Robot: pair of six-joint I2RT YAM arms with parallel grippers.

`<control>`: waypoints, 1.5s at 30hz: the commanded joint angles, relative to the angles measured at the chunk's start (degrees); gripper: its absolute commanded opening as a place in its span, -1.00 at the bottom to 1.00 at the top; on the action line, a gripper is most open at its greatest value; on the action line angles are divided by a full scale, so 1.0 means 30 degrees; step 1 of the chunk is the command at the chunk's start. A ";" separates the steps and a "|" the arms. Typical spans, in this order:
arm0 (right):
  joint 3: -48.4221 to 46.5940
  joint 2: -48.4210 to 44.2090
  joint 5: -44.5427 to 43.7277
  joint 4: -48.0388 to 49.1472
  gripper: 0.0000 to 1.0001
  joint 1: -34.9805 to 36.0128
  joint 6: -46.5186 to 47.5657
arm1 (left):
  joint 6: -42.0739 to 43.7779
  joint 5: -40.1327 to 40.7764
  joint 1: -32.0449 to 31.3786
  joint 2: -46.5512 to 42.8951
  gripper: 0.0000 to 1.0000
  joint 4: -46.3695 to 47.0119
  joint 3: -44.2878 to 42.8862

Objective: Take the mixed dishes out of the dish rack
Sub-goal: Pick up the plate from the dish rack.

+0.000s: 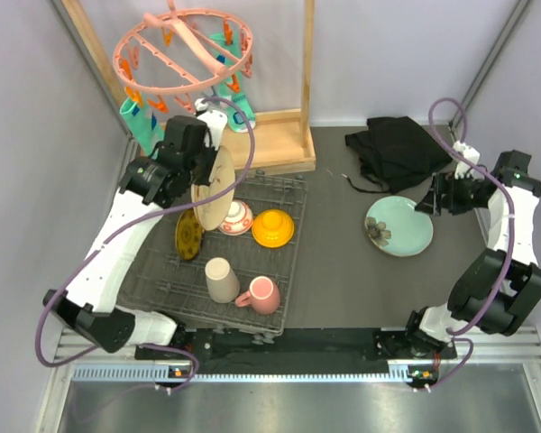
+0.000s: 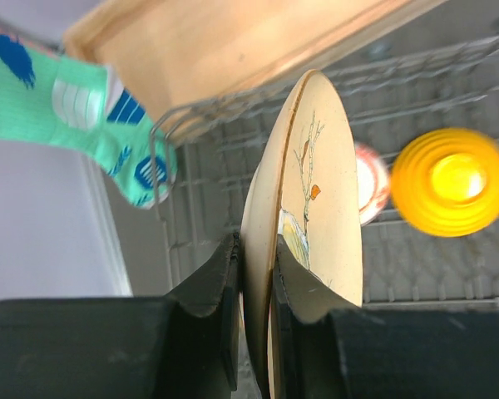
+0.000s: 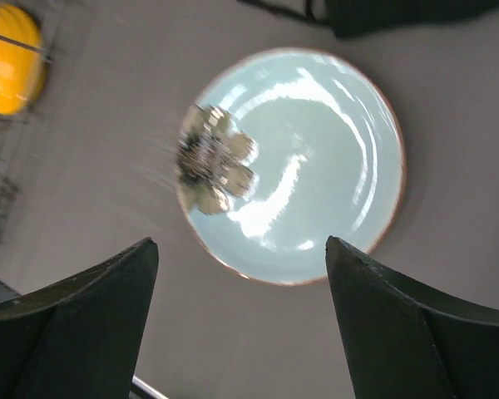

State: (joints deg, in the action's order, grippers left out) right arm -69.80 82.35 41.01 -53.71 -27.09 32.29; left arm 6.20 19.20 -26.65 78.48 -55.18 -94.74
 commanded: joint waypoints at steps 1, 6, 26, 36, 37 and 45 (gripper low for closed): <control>-0.3792 -0.1081 0.5216 -0.2125 0.64 0.0416 -0.0334 | -0.0160 -0.3428 -0.0050 -0.2339 -1.00 0.4937 -0.0854; -0.7051 -0.1491 0.9205 -0.4885 0.68 0.3013 0.1036 | -0.0864 -0.8151 -0.0050 -0.3481 -1.00 0.7549 0.0699; -0.9985 -0.0555 0.6107 -0.0260 0.79 1.3098 -0.3089 | -0.3003 -1.8587 -0.0051 -0.3718 -1.00 1.1625 0.2722; -1.0189 0.0206 0.4728 0.0764 0.80 1.5532 -0.3703 | -0.3120 -1.8968 -0.0051 -0.3776 -1.00 1.1859 0.3190; -1.0393 0.0353 0.4582 0.0824 0.80 1.6144 -0.3762 | -0.3207 -1.9027 -0.0051 -0.3776 -1.00 1.1917 0.3307; -1.1653 0.2196 0.2677 0.1147 0.79 1.8638 -0.3997 | -0.3384 -1.9759 -0.0051 -0.4098 -1.00 1.2152 0.3601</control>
State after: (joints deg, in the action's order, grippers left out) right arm -100.71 86.67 51.46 -52.45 26.24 20.73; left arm -1.67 -36.05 -26.74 69.12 -29.52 -82.81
